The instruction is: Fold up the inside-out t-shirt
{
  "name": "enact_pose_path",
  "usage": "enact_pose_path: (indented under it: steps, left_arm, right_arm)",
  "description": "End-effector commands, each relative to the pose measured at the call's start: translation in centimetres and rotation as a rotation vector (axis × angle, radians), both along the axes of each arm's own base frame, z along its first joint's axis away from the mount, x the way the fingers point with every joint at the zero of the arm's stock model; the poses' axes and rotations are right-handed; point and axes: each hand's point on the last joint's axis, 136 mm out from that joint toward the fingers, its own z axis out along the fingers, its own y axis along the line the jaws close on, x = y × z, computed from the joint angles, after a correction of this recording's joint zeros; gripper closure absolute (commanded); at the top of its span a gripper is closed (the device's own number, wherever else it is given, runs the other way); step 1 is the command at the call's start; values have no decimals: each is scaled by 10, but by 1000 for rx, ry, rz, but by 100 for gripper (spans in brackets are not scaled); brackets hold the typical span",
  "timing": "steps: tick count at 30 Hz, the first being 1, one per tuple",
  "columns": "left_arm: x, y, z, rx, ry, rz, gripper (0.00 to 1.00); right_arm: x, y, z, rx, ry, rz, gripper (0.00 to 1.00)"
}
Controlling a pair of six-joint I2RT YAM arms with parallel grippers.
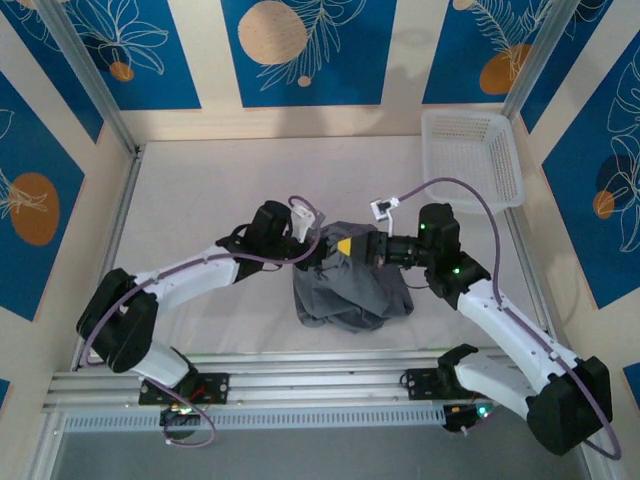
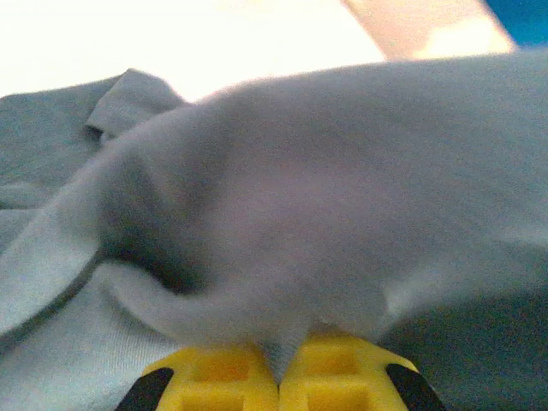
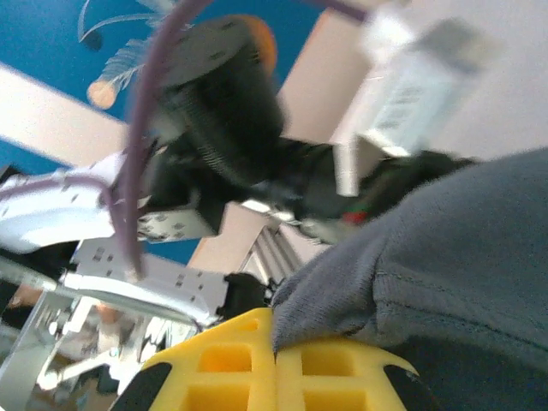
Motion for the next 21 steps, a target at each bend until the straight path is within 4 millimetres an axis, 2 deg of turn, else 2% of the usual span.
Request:
enact_pose_path:
  steps: [1,3,5,6,9,12,14,16,18,20,21]
  left_arm:
    - [-34,-8,95,-277,20,-155,100]
    - [-45,-4,114,-321,34,-176,100]
    - [-47,2,118,-319,25,-152,100]
    - [-47,4,116,-303,20,-139,100]
    - [-41,10,103,-243,19,-91,100]
    - [-37,12,91,-217,27,-63,100]
    - [-35,12,87,-209,32,-56,100]
    - [-34,11,84,-202,35,-57,100]
    - [-33,10,81,-195,43,-56,100]
    - [-31,9,80,-189,46,-54,100]
    - [-31,9,78,-185,47,-53,100]
  right_arm:
    - [18,-37,-76,-89,286,-103,100]
    - [17,-29,-89,-61,362,-2,98]
    - [14,-20,-84,-15,368,49,78]
    - [15,-22,-79,-11,355,28,67]
    - [11,-43,-60,-32,289,-98,53]
    - [-6,-58,-39,-96,183,-215,53]
    - [-20,-58,-30,-118,140,-240,62]
    - [-32,-45,-29,-117,144,-213,72]
    - [-41,-23,-35,-138,172,-162,73]
    - [-45,-6,-44,-175,221,-152,68]
    - [-43,1,-49,-187,261,-163,60]
